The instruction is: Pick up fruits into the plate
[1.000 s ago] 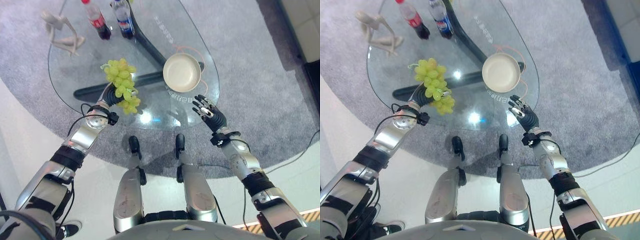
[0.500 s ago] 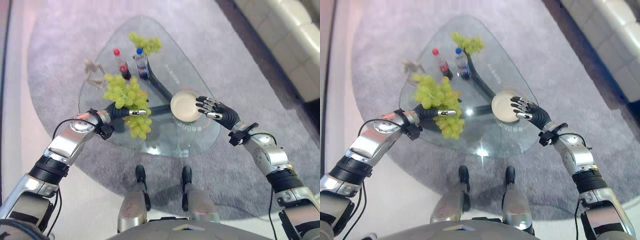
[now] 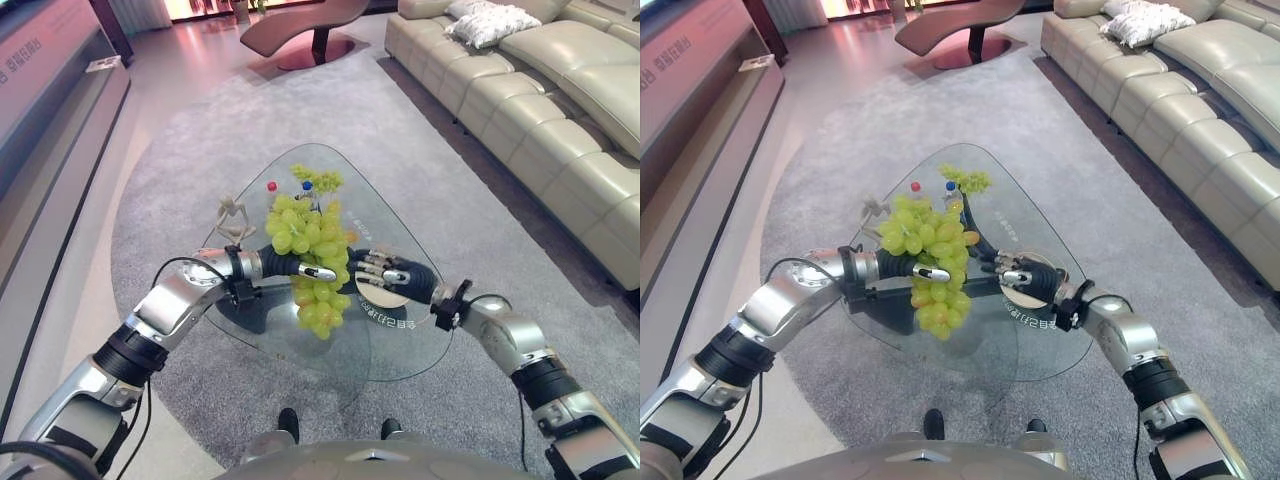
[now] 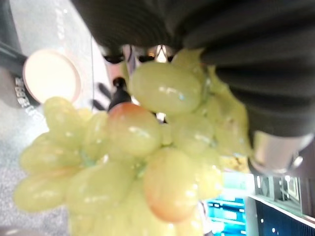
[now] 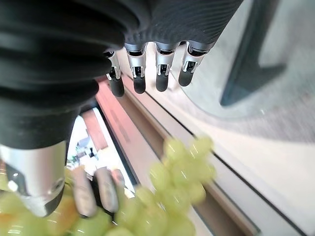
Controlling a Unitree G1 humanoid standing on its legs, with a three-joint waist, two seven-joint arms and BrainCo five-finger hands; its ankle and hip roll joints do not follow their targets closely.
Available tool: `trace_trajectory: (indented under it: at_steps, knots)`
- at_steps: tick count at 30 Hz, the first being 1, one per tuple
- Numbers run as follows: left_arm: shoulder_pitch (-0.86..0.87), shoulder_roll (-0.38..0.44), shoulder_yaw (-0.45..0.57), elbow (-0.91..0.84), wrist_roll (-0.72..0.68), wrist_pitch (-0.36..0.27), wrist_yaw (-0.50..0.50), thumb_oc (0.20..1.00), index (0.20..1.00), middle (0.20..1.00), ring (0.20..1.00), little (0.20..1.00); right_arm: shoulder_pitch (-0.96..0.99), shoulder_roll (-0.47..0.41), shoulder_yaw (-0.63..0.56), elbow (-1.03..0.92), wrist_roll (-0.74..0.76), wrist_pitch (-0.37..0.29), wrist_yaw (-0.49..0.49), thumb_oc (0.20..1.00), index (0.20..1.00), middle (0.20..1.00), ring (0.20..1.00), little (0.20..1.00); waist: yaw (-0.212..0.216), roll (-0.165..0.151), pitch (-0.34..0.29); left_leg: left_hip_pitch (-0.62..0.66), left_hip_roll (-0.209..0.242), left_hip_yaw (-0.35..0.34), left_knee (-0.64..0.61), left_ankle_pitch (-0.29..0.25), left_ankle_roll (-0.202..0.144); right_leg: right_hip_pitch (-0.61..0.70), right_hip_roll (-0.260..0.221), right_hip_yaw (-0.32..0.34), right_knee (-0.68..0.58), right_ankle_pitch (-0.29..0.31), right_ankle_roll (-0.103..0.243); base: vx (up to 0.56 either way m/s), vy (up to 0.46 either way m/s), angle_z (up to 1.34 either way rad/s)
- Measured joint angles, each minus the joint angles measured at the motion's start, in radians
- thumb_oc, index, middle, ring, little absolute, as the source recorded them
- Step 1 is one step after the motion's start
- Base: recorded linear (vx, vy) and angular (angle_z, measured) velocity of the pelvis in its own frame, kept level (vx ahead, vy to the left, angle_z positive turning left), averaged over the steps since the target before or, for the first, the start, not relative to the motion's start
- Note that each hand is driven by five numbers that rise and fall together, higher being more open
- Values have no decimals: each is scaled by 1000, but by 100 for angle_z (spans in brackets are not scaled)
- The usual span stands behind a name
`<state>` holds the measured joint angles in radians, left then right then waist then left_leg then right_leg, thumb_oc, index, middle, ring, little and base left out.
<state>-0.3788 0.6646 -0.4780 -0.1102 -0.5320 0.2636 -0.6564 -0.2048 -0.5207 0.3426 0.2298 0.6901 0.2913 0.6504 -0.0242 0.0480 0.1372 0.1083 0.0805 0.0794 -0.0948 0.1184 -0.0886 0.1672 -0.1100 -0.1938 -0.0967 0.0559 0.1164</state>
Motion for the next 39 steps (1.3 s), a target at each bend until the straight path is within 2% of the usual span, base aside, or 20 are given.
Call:
trace_trajectory:
  at_steps: [9, 13, 26, 34, 39]
  knots:
    - [47, -43, -24, -36, -18, 12, 0, 200, 200, 200, 200, 200, 38, 40, 34, -18, 38, 35, 7, 1000, 1000, 1000, 1000, 1000, 2, 5, -22, 0, 0, -6, 0, 3, 4, 3, 0, -6, 0, 0, 0, 10, 3, 1]
    - [52, -44, -29, -41, -17, 38, -10, 200, 200, 200, 200, 200, 47, 37, 61, -20, 40, 37, 1, 1000, 1000, 1000, 1000, 1000, 2, 5, -22, 0, -1, -6, 0, 3, 4, 4, 0, -7, 0, 3, 0, 0, 0, 0]
    - [65, -45, -29, -44, -16, 38, -5, 200, 200, 200, 200, 200, 79, 56, 76, -21, 134, 69, 17, 1000, 1000, 1000, 1000, 1000, 4, 6, -23, 1, -1, -7, 0, 3, 4, 5, 0, -7, 0, 5, -1, 0, 0, 0]
    - [96, -83, -29, -46, -15, 38, 35, 200, 200, 200, 200, 200, 91, 83, 153, -74, 156, 125, 124, 1000, 1000, 1000, 1000, 1000, 7, 9, -44, 0, 0, -7, 0, 3, 5, 3, 1, -5, 0, 5, -1, 0, 0, 0]
    - [107, -93, -30, -45, -15, 38, 53, 200, 200, 200, 200, 200, 93, 93, 177, -74, 156, 146, 151, 1000, 1000, 1000, 1000, 1000, 14, 8, -52, 0, 0, -7, 0, 3, 5, 4, 0, -5, 0, 0, 1, 0, 0, 0]
